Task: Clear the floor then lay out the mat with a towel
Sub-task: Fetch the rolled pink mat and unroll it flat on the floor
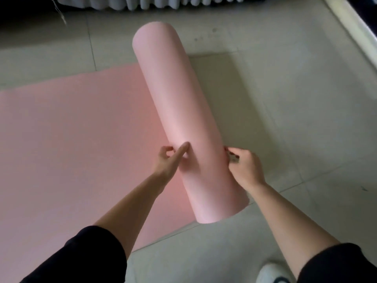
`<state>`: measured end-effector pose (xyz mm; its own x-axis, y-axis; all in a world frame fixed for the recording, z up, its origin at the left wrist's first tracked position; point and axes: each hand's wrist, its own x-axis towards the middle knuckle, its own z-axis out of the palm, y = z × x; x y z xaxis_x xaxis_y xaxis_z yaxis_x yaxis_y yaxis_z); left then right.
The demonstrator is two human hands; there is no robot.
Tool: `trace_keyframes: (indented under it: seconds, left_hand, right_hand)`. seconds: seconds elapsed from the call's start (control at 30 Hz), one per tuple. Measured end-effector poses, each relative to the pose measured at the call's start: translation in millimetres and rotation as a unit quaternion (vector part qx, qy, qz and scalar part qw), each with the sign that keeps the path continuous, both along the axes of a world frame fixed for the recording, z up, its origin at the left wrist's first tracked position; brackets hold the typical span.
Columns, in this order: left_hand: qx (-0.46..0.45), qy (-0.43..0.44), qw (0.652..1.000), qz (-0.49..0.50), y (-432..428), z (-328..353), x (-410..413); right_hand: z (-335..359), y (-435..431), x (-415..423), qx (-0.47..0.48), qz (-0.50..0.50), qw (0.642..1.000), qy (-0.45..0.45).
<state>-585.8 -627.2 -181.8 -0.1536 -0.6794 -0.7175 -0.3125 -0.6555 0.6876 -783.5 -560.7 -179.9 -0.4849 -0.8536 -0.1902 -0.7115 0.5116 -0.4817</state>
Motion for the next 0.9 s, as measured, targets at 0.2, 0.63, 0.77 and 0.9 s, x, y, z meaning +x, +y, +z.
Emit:
trace_keyframes:
  seconds: [0.2, 0.63, 0.77, 0.9]
  left_hand:
    - [-0.121, 0.065, 0.990, 0.014, -6, -13, -85]
    - [-0.105, 0.222, 0.967, 0.060, -11, -4, -244]
    - [-0.213, -0.009, 0.977, 0.000, -16, -29, -242]
    - [-0.249, -0.232, 0.911, -0.232, 7, -67, -228]
  right_hand:
    - [-10, -20, -74, -0.170, -0.085, 0.961, -0.202]
    - [-9, -5, -194, -0.082, 0.197, 0.976, 0.035]
    - [-16, -12, -227, 0.022, 0.185, 0.960, 0.207]
    - [-10, -14, -266, -0.021, 0.026, 0.964, 0.264]
